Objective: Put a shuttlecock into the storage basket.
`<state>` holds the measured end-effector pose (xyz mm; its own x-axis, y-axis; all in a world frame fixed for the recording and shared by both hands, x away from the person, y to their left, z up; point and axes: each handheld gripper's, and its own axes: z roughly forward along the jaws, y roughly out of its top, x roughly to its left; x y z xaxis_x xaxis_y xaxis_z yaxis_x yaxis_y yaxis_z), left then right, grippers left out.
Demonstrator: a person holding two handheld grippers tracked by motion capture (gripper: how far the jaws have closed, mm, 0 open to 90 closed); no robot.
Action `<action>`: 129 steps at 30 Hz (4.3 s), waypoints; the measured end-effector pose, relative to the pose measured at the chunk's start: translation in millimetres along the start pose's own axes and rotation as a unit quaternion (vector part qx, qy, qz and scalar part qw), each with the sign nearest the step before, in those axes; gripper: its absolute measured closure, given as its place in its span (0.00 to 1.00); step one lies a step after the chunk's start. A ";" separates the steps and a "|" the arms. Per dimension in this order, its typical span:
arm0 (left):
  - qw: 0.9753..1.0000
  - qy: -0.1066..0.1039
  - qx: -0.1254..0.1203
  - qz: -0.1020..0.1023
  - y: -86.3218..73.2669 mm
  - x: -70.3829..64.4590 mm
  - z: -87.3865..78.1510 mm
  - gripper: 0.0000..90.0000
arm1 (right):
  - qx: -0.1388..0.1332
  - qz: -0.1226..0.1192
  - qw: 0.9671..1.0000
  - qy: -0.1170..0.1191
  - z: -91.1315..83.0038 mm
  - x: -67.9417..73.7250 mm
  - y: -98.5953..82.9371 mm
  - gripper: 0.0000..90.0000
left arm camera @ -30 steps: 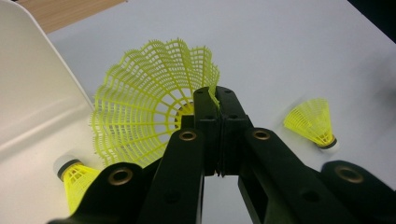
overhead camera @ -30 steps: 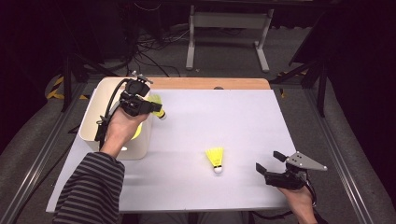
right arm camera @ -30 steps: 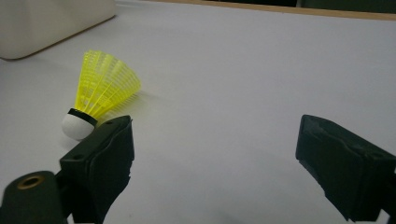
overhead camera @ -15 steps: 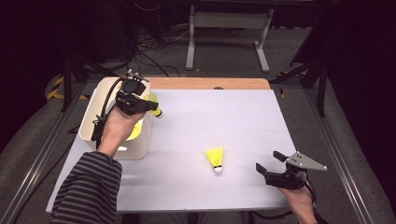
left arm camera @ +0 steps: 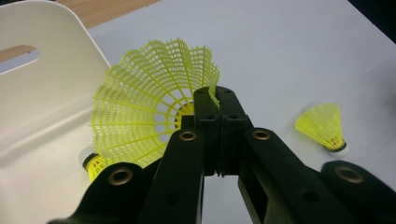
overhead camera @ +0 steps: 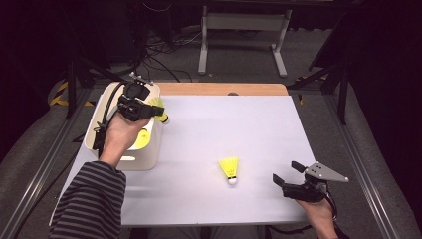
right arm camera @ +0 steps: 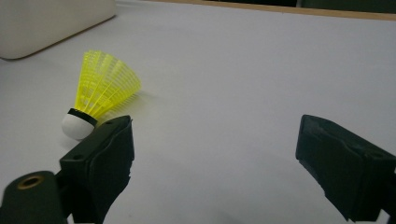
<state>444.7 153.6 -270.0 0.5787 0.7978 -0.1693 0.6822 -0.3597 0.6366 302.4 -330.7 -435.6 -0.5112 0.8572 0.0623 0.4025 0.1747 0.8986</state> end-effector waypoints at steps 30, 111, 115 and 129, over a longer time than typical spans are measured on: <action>0.999 0.011 -0.029 -0.025 -8.8 17.0 -19.7 0.99 | 0.001 0.000 1.000 0.000 0.1 0.4 0.0 0.13; 0.987 0.124 0.059 -0.081 -27.1 81.0 19.2 0.98 | 0.004 0.001 1.000 0.002 0.6 0.8 -0.4 0.13; 0.987 0.126 0.062 -0.082 -26.6 82.0 21.0 0.98 | 0.006 0.000 1.000 0.001 0.7 0.9 -0.4 0.13; 0.986 0.127 0.070 -0.083 -26.0 83.3 26.8 0.94 | 0.005 -0.001 1.000 0.002 0.5 0.8 -0.4 0.13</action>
<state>487.1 216.4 -320.9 0.3343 0.9407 -0.0573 0.8237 -0.2621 0.5029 302.2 -329.8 -436.1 -0.5143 0.8553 0.0622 0.4099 0.1815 0.8939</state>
